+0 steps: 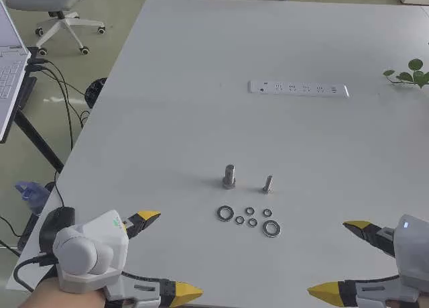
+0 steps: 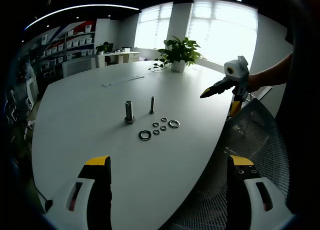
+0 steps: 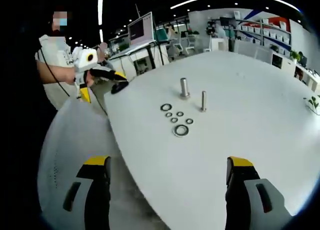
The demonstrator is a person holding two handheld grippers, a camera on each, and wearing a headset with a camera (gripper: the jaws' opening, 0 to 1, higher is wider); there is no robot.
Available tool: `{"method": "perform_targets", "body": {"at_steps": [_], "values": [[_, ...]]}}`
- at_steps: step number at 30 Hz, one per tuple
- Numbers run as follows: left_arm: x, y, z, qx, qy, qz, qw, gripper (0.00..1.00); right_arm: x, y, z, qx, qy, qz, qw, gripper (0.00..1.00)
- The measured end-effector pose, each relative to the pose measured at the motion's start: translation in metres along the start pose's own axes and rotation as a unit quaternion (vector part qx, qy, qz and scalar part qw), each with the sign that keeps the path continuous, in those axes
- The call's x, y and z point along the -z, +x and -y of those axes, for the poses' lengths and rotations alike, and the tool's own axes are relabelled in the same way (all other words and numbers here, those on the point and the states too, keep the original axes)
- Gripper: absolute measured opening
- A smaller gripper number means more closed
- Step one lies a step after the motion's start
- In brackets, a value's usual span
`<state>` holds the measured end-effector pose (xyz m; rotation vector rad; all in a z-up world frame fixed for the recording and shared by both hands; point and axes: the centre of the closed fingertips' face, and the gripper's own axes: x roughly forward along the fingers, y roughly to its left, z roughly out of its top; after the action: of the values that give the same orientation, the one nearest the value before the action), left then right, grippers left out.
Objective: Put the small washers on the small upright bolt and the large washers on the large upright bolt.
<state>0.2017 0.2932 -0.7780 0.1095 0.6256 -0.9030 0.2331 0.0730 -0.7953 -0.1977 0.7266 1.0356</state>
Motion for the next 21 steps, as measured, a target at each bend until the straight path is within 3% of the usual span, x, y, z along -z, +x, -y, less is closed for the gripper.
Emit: {"method": "perform_targets", "body": {"at_steps": [21], "values": [[-0.006, -0.001, 0.002, 0.005, 0.001, 0.004, 1.0000, 0.95, 0.012, -0.009, -0.002, -0.002, -0.004, -0.004, 1.0000, 1.00]]}}
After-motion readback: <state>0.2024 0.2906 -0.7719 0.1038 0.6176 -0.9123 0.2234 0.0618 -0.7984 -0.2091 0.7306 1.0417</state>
